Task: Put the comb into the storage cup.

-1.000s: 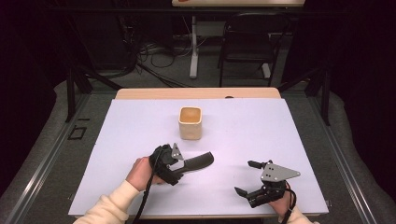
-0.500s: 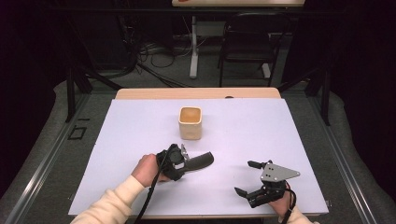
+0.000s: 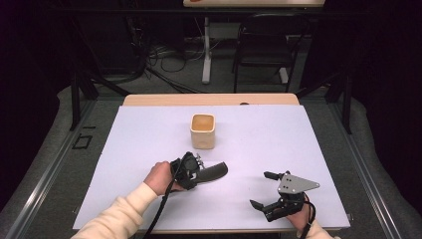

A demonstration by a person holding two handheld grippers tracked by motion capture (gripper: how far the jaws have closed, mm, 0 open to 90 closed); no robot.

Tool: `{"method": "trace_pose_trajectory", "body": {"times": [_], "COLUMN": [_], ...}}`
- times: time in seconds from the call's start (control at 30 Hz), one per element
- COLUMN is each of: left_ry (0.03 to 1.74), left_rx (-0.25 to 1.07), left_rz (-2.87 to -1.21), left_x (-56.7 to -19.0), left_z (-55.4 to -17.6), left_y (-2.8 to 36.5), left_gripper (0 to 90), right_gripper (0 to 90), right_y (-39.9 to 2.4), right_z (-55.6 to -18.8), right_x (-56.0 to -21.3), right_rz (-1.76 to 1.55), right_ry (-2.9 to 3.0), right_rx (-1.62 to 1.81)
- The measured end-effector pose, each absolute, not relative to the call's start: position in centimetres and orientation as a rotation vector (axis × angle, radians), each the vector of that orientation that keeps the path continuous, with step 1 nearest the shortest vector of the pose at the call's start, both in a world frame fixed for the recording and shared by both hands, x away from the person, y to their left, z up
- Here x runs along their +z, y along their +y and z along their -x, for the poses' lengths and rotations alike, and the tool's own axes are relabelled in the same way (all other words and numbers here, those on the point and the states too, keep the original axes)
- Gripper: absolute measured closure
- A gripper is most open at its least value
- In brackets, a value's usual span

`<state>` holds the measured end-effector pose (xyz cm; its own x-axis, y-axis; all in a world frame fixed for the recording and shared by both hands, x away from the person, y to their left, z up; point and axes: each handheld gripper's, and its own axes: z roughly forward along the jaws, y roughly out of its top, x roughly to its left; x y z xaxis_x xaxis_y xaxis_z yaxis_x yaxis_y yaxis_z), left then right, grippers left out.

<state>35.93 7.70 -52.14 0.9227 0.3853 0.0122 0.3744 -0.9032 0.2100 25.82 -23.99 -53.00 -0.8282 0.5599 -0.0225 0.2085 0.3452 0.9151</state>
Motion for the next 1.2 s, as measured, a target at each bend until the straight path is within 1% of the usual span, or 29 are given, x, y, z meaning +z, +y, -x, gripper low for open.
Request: {"method": "trace_pose_trajectory", "body": {"times": [0.13,0.23,0.4,0.67,0.9,1.2], "left_ry": [0.575,0.576,0.575,0.595,0.615,0.628], "left_rx": [0.067,0.040,0.041,-0.004,-0.008,-0.010], "left_rz": [-2.891,-2.900,-2.904,-2.929,-2.931,-2.921], "left_x": [-52.30,-52.45,-52.52,-52.41,-52.43,-52.32], "left_z": [-36.13,-36.23,-36.32,-36.76,-36.95,-36.93], "left_y": [7.57,7.53,7.43,7.21,7.10,7.29], "left_gripper": [66.2,66.5,67.2,68.6,71.9,72.7], "right_gripper": [0.0,0.0,0.0,0.0,0.0,0.0], "right_y": [-24.00,-24.02,-23.99,-24.01,-24.00,-24.02], "right_z": [-25.82,-25.82,-25.77,-25.81,-25.82,-25.83], "right_x": [-53.00,-52.99,-52.99,-53.03,-53.03,-53.01], "right_rz": [-0.681,-0.681,-0.682,-0.687,-0.688,-0.684], "right_ry": [2.282,2.280,2.283,2.285,2.285,2.285], "right_rx": [1.477,1.479,1.475,1.475,1.475,1.473]}}
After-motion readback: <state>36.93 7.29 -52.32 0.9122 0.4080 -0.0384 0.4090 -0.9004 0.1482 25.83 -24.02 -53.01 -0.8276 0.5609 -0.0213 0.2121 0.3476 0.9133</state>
